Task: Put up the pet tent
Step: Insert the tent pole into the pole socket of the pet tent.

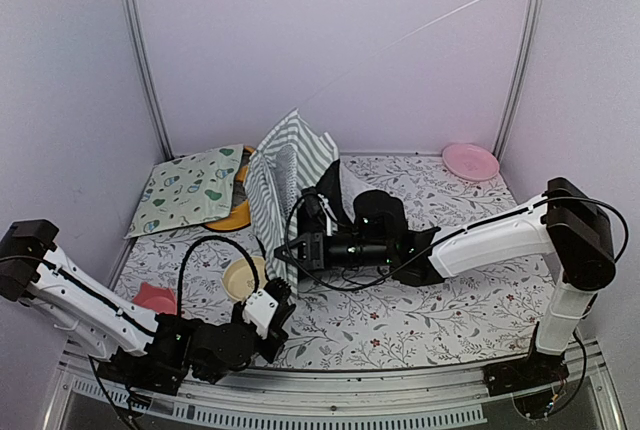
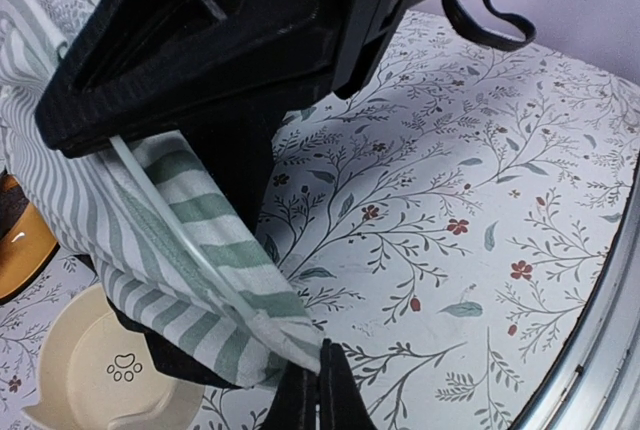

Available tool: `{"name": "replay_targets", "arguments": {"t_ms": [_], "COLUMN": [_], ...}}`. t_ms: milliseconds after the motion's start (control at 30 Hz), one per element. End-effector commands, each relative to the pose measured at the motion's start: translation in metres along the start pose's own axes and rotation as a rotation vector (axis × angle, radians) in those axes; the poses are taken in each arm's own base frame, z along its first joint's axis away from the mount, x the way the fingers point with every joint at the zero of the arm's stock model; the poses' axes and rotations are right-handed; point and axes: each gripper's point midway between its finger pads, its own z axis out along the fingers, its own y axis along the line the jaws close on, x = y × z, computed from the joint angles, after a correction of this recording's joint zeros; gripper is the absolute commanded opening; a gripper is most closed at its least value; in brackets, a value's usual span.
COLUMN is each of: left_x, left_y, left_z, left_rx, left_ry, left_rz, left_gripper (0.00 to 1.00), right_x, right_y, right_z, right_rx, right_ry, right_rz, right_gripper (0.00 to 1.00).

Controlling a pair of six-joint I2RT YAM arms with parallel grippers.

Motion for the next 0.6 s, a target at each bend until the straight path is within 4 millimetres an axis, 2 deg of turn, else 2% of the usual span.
{"name": "replay_targets", "arguments": {"t_ms": [0,567], "left_x": [0.02,0.0195], "left_y": [-0.0455,-0.0438], "left_z": [-0.0149,-0.0155], "left_rx": [0.224,0.219], "left_ry": [0.067,0.064], "left_rz": [0.047,0.041], "left_gripper": [0.0,0.0], "right_x": [-0.1015,-0.1019], "right_y": [-0.0175,-0.0204], "right_z": [-0.019,-0.0267], "right_rx": [0.095,0.107], "right_ry": [-0.375,-0.379], "right_rz": [-0.056,-0.06], "right_gripper": [0.0,0.0]}}
